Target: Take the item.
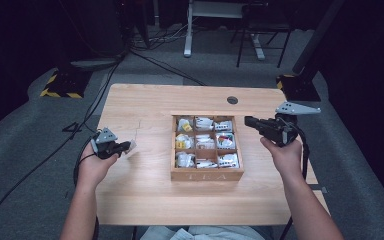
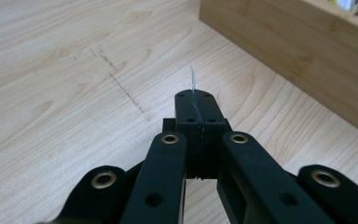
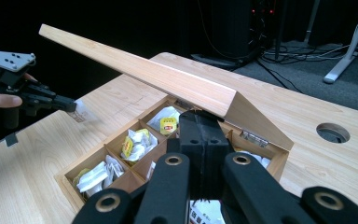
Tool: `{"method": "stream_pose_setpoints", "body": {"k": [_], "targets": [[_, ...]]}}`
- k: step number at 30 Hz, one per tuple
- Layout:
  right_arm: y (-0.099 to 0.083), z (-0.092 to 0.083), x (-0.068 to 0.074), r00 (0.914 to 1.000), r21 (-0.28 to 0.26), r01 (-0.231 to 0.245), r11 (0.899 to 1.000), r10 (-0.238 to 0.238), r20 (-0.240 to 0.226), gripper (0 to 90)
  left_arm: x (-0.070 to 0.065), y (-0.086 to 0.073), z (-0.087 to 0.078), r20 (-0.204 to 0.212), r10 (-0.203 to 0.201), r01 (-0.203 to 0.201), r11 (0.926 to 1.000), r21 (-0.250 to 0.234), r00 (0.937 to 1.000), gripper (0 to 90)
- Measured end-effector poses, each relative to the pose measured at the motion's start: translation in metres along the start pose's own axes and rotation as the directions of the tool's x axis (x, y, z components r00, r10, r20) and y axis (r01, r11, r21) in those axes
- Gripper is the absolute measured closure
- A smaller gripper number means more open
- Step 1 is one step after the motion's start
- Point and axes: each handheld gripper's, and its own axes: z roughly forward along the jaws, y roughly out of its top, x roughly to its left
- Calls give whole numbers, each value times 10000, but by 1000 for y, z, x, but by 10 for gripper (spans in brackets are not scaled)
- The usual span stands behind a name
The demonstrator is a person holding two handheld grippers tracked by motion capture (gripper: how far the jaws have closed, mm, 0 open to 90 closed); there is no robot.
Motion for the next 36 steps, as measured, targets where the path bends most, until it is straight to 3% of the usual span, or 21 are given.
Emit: {"method": "stream_pose_setpoints", "body": {"k": [11, 16, 21, 24, 25, 26, 29, 30, 36], "targets": [[0, 0, 0, 10000, 2, -3, 10000, 3, 7, 899, 0, -10, 6, -174, 57, -54, 9998, 199, 9998, 900], [-1, 1, 0, 10000, 18, -28, 10000, 28, -13, 899, -4, -14, 9, -102, 140, -137, 9995, 271, 9999, 900], [-1, 1, 0, 10000, 27, -17, 10000, 17, 10, 899, -6, -16, 12, 160, -106, 102, 9997, 242, 9998, 886], [-1, 1, 0, 10000, 30, -12, 10000, 12, 8, 899, -8, -16, 15, 434, -326, 315, 9992, 259, 9985, 818], [-1, 1, 0, 10000, 30, -12, 10000, 12, 8, 899, -8, -16, 15, 434, -326, 315, 9992, 259, 9985, 751], [-1, 1, 0, 10000, 32, -13, 10000, 13, 0, 899, -11, -16, 18, 674, -679, 669, 9976, 163, 9954, 677], [-1, 1, 0, 10000, 39, -8, 10000, 8, 1, 899, -16, -15, 19, 815, -657, 653, 9978, 77, 9945, 602], [-1, 1, 0, 10000, 36, -25, 10000, 25, -6, 899, -19, -12, 19, 675, -529, 527, 9986, 38, 9963, 516], [-1, 1, 0, 10000, 76, -41, 10000, 41, -13, 899, -26, -6, 14, 572, -361, 373, 9991, -197, 9977, 449]]}}
